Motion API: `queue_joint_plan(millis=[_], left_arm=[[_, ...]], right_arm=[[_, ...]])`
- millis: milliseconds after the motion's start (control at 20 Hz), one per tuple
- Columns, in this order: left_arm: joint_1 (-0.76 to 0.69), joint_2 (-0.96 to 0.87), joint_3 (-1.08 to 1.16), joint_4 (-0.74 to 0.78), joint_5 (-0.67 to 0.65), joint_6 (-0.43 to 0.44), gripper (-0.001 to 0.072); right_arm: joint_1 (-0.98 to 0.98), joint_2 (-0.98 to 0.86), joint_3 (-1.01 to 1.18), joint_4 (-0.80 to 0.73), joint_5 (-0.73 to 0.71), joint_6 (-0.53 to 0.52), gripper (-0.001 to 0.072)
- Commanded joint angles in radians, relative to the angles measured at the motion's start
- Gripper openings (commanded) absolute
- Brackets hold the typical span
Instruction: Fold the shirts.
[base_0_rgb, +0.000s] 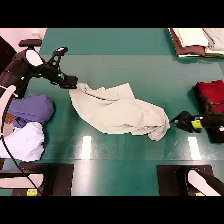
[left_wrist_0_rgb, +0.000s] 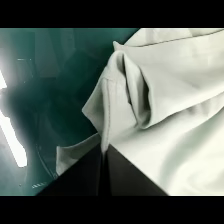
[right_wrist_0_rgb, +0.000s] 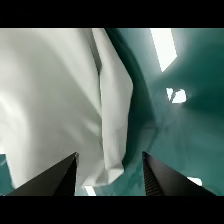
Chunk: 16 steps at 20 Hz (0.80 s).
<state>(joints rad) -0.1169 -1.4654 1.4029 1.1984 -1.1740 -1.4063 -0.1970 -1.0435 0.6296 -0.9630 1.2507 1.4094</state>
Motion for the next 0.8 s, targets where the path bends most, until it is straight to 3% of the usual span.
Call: queue_joint_plan(millis=[0,50,200,250,450,750], left_arm=[[0.001,0.0,0.004,-0.002,-0.009,0.001,0.0024],[0.001,0.0,0.004,-0.002,-0.014,0.001,0.0024],[0.001,0.0,0.004,0.0,-0.016,0.001,0.0024],[0.001,0.003,0.004,0.004,-0.016,0.001,0.0024],[0.002,0.122,0.063,0.096,-0.013,0.0,0.0023],[0.001,0.419,0.413,0.145,-0.009,-0.01,0.0023]], right_arm=[[0.1,-0.132,0.012,0.021,-0.138,-0.015,0.0448],[0.13,-0.174,0.04,0.017,-0.154,-0.015,0.0389],[0.191,-0.27,0.131,-0.035,-0.151,-0.015,0.007],[0.205,-0.28,0.163,-0.061,-0.141,-0.015,0.0031],[0.196,-0.18,0.331,-0.135,-0.046,-0.014,0.0015],[0.069,0.143,0.731,-0.137,0.07,-0.014,0.0015]])
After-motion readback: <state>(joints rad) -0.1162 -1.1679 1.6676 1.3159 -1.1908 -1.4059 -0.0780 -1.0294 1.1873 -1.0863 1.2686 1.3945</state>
